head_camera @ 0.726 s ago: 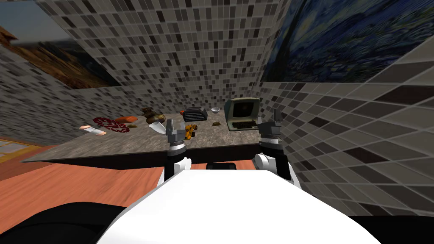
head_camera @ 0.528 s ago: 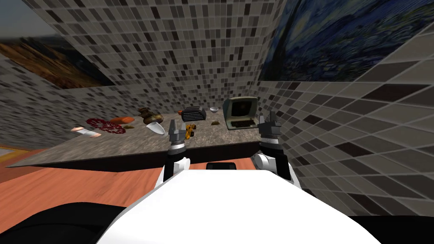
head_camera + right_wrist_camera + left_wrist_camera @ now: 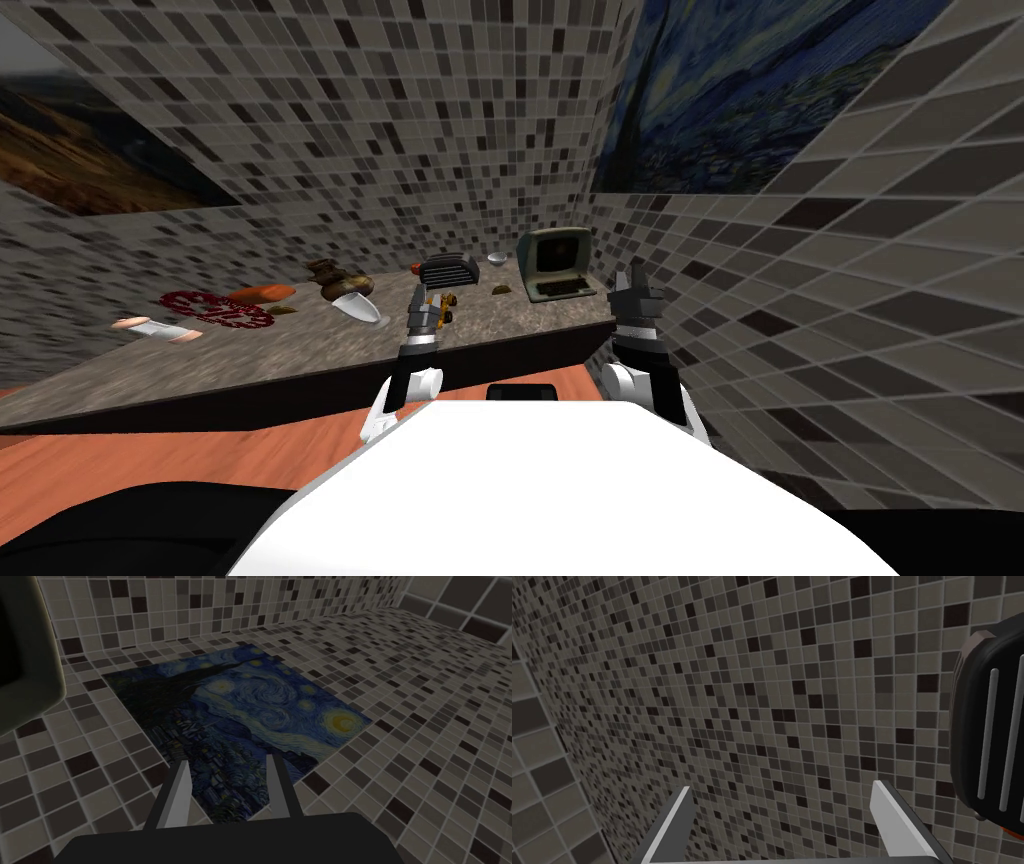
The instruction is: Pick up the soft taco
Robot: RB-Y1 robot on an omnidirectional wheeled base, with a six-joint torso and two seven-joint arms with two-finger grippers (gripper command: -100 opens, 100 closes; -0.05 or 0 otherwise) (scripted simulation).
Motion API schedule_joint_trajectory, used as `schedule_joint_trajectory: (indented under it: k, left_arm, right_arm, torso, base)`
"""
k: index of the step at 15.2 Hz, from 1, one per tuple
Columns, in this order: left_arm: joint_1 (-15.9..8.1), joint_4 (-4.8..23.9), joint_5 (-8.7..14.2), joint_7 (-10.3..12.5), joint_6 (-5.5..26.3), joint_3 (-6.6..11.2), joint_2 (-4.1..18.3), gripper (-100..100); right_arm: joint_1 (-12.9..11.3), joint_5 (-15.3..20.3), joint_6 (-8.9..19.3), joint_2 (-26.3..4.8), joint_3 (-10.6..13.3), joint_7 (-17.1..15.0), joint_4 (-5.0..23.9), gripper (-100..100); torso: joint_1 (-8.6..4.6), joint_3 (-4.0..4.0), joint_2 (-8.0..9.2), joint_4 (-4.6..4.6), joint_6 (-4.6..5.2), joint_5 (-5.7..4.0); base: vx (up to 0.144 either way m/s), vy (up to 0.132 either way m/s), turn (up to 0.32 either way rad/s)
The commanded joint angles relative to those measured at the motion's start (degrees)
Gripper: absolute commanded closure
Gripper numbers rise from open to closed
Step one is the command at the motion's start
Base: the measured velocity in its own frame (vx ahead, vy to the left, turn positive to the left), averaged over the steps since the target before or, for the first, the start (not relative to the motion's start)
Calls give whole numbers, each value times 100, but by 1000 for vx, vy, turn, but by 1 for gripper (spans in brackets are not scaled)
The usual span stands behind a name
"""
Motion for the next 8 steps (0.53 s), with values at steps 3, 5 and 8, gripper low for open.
schedule_joint_trajectory:
  k: [3, 5, 8]
  left_arm:
    - [-145, 208, 16, 52, 417, 197, 174, -100]
    - [-273, 395, 20, 80, 699, 341, 291, -100]
    - [-409, 595, 24, 111, 1001, 495, 411, -100]
  right_arm:
    - [0, 0, 0, 0, 0, 0, 0, 0]
    - [0, 0, 0, 0, 0, 0, 0, 0]
    - [0, 0, 0, 0, 0, 0, 0, 0]
  torso:
    - [3, 1, 1, 0, 0, 0]
    - [2, -2, -4, -1, 2, 1]
    - [3, -2, -3, -1, 1, 1]
  base:
    - [-30, 9, -142]
    - [-22, 6, -195]
    - [-27, 9, -160]
